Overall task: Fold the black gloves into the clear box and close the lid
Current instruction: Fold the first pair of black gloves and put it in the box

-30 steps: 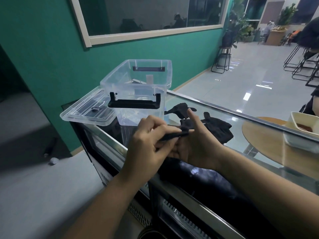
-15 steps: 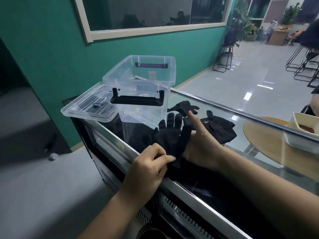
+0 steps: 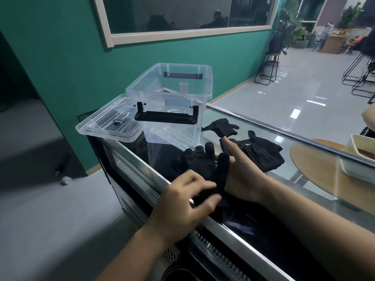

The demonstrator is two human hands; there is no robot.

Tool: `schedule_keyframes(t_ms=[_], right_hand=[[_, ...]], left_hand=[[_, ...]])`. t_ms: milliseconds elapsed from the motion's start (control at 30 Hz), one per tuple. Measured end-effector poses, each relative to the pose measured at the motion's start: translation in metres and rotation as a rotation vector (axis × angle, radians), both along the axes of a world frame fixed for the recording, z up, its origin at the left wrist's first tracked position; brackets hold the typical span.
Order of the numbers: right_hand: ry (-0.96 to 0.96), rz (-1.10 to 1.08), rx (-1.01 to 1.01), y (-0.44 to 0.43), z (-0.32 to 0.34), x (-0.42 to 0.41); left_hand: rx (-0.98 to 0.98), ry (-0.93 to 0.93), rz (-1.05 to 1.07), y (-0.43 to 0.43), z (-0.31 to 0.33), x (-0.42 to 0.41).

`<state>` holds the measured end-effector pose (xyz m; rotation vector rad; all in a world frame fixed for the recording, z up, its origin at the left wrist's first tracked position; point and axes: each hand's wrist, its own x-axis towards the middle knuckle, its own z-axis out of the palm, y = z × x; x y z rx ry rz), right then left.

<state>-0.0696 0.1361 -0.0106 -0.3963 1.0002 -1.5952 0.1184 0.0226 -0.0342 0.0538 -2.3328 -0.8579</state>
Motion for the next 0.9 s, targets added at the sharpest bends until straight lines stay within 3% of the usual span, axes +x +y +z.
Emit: schedule_keyframes(t_ms=[100,200,300,433,667,900], right_hand=[[-0.001,0.033,-0.005,0.001,0.001,0.0],[-0.005,0.024,-0.004,0.002,0.002,0.0],[-0.01,0.029,-0.019,0.003,0.002,0.0],[0.004,0.047,-0.019,0.003,0.002,-0.001],[0.027,0.063,-0.014,0.003,0.004,0.0],[0.024,0.034,-0.039,0.003,0.003,0.001]], left_hand=[[0.179,0.076,0.253,-0.029,0.007,-0.012],[0.261,-0.119,0.425,-0.065,0.011,-0.027],[0.255,-0.381,0.365,-0.085,0.017,-0.038],[0.286,-0.545,0.229,-0.096,0.03,-0.044],[0.317,-0.611,0.093,-0.104,0.035,-0.048],[0.268,-0.572,0.164,-0.112,0.03,-0.054]])
